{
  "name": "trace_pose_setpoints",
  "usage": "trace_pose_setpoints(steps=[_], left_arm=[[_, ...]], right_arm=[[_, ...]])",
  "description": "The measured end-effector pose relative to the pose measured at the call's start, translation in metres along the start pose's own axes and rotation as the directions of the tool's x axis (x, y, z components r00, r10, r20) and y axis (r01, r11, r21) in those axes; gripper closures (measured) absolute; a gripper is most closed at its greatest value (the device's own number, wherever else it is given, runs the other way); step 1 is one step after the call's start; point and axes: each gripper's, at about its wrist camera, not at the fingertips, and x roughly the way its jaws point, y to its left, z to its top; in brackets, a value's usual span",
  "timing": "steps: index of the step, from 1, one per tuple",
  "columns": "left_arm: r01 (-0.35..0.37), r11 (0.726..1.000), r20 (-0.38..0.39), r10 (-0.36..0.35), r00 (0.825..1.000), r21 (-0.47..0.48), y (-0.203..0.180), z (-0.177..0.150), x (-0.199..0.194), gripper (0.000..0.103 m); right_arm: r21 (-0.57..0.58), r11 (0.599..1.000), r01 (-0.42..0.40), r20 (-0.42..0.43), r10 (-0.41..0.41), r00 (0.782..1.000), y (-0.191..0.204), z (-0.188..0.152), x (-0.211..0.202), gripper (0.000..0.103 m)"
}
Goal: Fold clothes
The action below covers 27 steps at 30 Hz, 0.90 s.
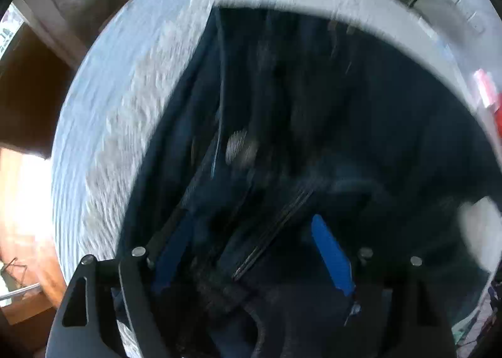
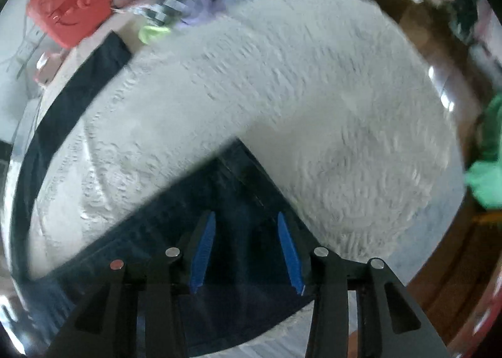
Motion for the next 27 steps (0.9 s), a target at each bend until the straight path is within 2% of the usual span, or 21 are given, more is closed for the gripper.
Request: trace_pose_setpoints(steps=[1,2,5,8,11,15,16,17,18,22,27], left_arm=[[0.002,1.0,0.018,-0.002,1.0,0.005,-0.001,0.015,-0.008,0.011],[-0.007,1.0,0.033,0.007,0.999,0.014,-0.003,0.032,-0.014,0.0],[-0.015,1.0,0.039,0.014,0.999,0.018,-0.005,0.086,-0.021,0.0],[-0.007,0.999,-0.002,0.007,1.0,-0.037,-0.006,0.124,-0.017,0.0],[-0.02,0.999,-0.045,0.019,0.999,-0.03,-0.014,0.152,-0.005,0.0],[-0.042,0.999,-0.078,0.041,0.996,-0.008,-0.02,0.178,0.009,0.0],[-0.041,0.999,-0.088,0.04,0.995,-0.011,-0.021,0.182,0.014,0.0],[-0.048,0.999,-0.094,0.047,0.994,-0.008,-0.021,0.186,0.019,0.0],[-0.064,0.998,-0.097,0.064,0.993,-0.002,-0.022,0.189,0.025,0.0],[-0.05,0.999,-0.122,0.051,0.991,0.013,-0.024,0.191,0.048,0.0],[-0.074,0.993,-0.128,0.085,0.988,0.089,-0.032,0.188,0.074,0.0]], right_arm=[[-0.024,1.0,0.0,0.013,0.0,1.0,0.01,0.006,-0.006,0.057],[-0.056,0.998,-0.016,0.027,0.017,0.999,0.027,0.016,-0.012,0.055],[-0.162,0.983,-0.086,0.058,0.097,0.994,0.092,0.057,-0.025,0.034],[-0.201,0.973,-0.114,0.039,0.125,0.991,0.145,0.108,-0.017,0.033],[-0.223,0.972,-0.07,0.0,0.072,0.997,0.183,0.154,0.01,0.033],[-0.269,0.963,0.002,-0.044,-0.014,0.999,0.216,0.192,0.045,0.034],[-0.276,0.961,0.018,-0.055,-0.034,0.998,0.222,0.198,0.053,0.039],[-0.286,0.958,0.039,-0.064,-0.06,0.996,0.226,0.203,0.061,0.048],[-0.294,0.954,0.052,-0.071,-0.076,0.995,0.229,0.208,0.068,0.05],[-0.317,0.946,0.071,-0.076,-0.1,0.992,0.236,0.223,0.086,0.049],[-0.32,0.942,0.105,-0.062,-0.131,0.989,0.234,0.245,0.106,0.044]])
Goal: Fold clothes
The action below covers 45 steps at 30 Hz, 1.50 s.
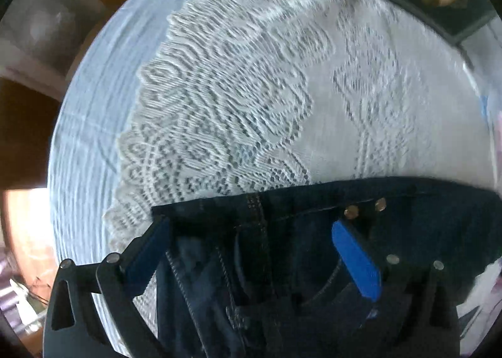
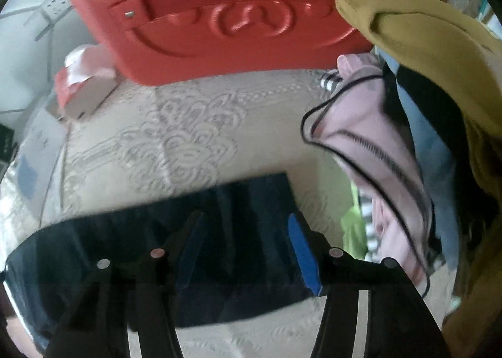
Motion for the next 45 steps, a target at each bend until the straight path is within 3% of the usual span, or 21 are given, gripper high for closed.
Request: trace_pose_setpoints(steps=[2,6,8,11,12,13,14,15,16,17,18,19,21,24,28,31,36,40,43,45], left_arm=[[0.014,1.0,0.023,-0.013,1.0,-0.012,0.003,0.001,0.001,0.0],[0.022,1.0,0.045,-0.021,0.999,-0.018,0.007,-0.001,0.002,0.0],[0.022,0.999,0.074,-0.02,0.997,-0.025,0.008,-0.003,0.002,0.0],[0.017,0.999,0.116,-0.011,0.993,-0.049,0.01,-0.007,0.002,0.0],[0.015,0.998,0.126,-0.008,0.992,-0.059,0.011,-0.008,0.002,0.0],[0.011,0.998,0.132,-0.002,0.991,-0.064,0.011,-0.008,0.002,0.001],[0.005,0.997,0.142,0.005,0.99,-0.071,0.01,-0.009,0.001,0.005],[-0.001,0.998,0.153,0.011,0.988,-0.066,0.008,-0.011,-0.002,0.013],[-0.007,0.998,0.163,0.017,0.986,-0.061,0.006,-0.013,-0.005,0.017],[-0.009,0.998,0.173,0.018,0.985,-0.055,0.006,-0.015,-0.007,0.03],[0.001,0.999,0.177,0.009,0.984,-0.053,0.007,-0.016,-0.01,0.05],[0.029,0.998,0.177,-0.019,0.984,-0.057,0.01,-0.017,-0.015,0.061],[0.073,0.996,0.188,-0.061,0.98,-0.058,0.016,-0.021,-0.023,0.067],[0.084,0.996,0.255,-0.081,0.963,-0.002,0.018,-0.037,-0.049,0.067],[0.103,0.992,0.361,-0.123,0.924,0.074,0.016,-0.074,-0.095,0.067],[0.117,0.99,0.404,-0.14,0.904,0.08,0.018,-0.1,-0.127,0.067],[0.107,0.991,0.475,-0.133,0.87,0.081,0.024,-0.162,-0.149,0.068],[0.093,0.993,0.504,-0.114,0.856,0.067,0.036,-0.218,-0.155,0.068],[0.084,0.995,0.485,-0.097,0.869,0.05,0.048,-0.252,-0.142,0.068],[0.05,0.998,0.442,-0.058,0.895,0.029,0.058,-0.274,-0.124,0.091]], right_arm=[[-0.002,1.0,0.003,-0.014,-0.003,1.0,-0.002,0.006,0.013,0.035],[0.013,1.0,0.018,-0.038,-0.017,0.999,-0.008,0.014,0.039,0.032],[0.026,1.0,0.009,-0.045,-0.008,0.999,-0.009,0.018,0.052,0.018],[0.021,1.0,0.015,-0.069,-0.013,0.998,-0.005,0.02,0.069,0.02],[0.023,1.0,0.007,-0.065,-0.006,0.998,-0.004,0.02,0.07,0.024],[0.029,1.0,-0.008,-0.052,0.009,0.999,-0.002,0.019,0.068,0.042],[0.022,1.0,-0.018,-0.042,0.019,0.999,0.001,0.019,0.066,0.07],[-0.001,1.0,-0.008,-0.036,0.008,0.999,0.007,0.017,0.062,0.084],[-0.029,1.0,0.013,-0.028,-0.014,1.0,0.013,0.016,0.059,0.083],[-0.053,0.998,0.035,-0.019,-0.036,0.999,0.019,0.013,0.055,0.083],[-0.058,0.998,0.032,-0.004,-0.032,0.999,0.022,0.01,0.048,0.083],[-0.053,0.999,0.011,0.015,-0.01,1.0,0.023,0.005,0.04,0.083],[-0.038,0.999,-0.024,0.064,0.026,0.998,0.019,-0.006,0.015,0.083],[-0.038,0.997,-0.064,0.154,0.07,0.986,0.004,-0.042,-0.037,0.083],[-0.054,0.992,-0.113,0.256,0.123,0.959,-0.021,-0.1,-0.104,0.083],[-0.062,0.984,-0.168,0.304,0.179,0.936,-0.044,-0.147,-0.14,0.083],[-0.077,0.975,-0.209,0.347,0.223,0.911,-0.087,-0.219,-0.165,0.083],[-0.09,0.972,-0.218,0.378,0.236,0.895,-0.124,-0.278,-0.169,0.083],[-0.091,0.972,-0.216,0.347,0.234,0.908,-0.139,-0.311,-0.155,0.083],[-0.102,0.973,-0.206,0.312,0.227,0.922,-0.145,-0.333,-0.141,0.083]])
